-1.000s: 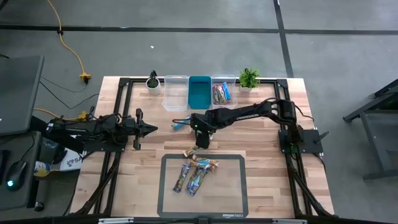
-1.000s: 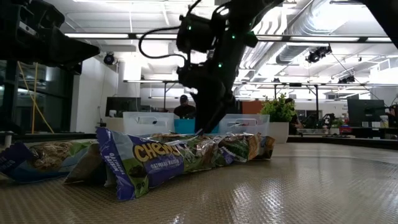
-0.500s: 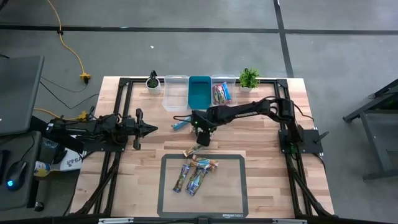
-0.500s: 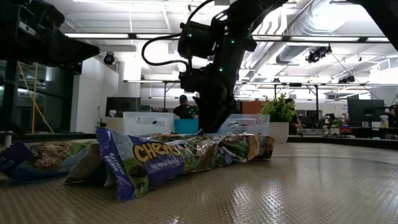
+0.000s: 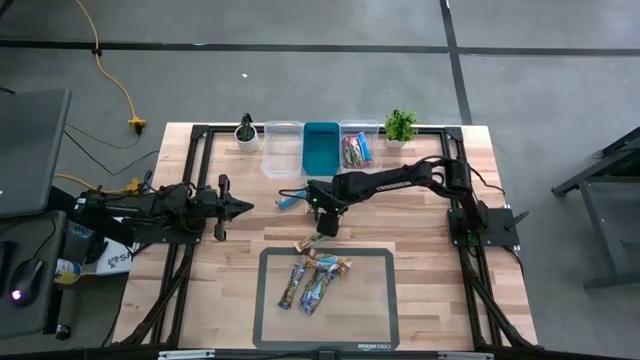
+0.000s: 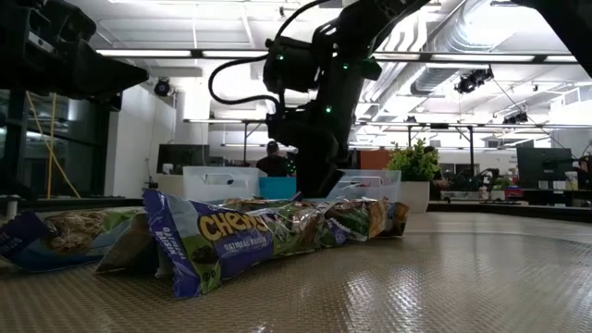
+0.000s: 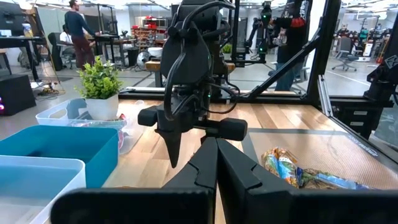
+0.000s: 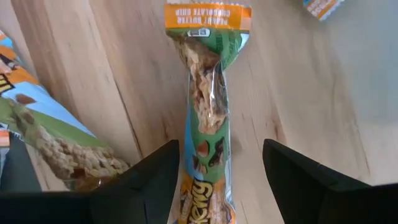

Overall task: Pick and place Granola Bars by type
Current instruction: Put the yellow granola bar into the blue bin

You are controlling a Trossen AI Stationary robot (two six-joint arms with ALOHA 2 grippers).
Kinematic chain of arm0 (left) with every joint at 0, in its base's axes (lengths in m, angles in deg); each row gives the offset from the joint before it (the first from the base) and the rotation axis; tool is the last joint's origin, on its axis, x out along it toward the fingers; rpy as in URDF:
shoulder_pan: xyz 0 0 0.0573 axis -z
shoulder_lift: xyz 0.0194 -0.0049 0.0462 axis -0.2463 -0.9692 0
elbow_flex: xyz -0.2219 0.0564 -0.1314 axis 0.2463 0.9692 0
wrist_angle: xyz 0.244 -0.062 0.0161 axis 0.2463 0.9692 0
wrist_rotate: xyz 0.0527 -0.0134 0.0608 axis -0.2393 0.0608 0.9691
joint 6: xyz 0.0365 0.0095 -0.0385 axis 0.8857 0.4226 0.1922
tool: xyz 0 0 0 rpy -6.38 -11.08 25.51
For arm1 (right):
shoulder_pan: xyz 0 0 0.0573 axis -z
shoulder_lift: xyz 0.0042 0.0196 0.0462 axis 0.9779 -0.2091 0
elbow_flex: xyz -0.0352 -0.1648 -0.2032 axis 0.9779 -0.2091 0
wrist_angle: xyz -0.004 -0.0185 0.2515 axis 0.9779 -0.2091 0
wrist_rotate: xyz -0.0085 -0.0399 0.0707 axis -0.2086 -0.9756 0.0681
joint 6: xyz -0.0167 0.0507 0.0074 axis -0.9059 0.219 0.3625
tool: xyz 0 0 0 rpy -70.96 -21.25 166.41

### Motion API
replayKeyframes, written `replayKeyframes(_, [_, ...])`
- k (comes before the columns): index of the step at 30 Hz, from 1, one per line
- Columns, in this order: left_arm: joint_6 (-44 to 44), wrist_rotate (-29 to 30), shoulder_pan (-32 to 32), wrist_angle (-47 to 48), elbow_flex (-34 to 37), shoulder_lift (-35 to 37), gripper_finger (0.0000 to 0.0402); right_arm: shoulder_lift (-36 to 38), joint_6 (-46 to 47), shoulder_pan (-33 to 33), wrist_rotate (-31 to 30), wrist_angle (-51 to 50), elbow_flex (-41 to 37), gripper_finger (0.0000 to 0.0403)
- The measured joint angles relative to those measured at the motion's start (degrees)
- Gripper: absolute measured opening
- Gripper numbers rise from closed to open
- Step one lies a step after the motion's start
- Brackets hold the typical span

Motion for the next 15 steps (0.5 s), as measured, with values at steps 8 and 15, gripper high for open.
replayKeyframes(8, [-0.01,0.03,-0.01,0.00,0.01,0.01,0.0001,-1.25,-0.06,-0.19,0.46,-0.69,0.01,0.0215])
replayKeyframes(15, [-0.02,0.04,-0.01,0.00,0.00,0.01,0.0001,-2.40,-0.09,-0.74,-0.43,-0.60,0.26,0.0215])
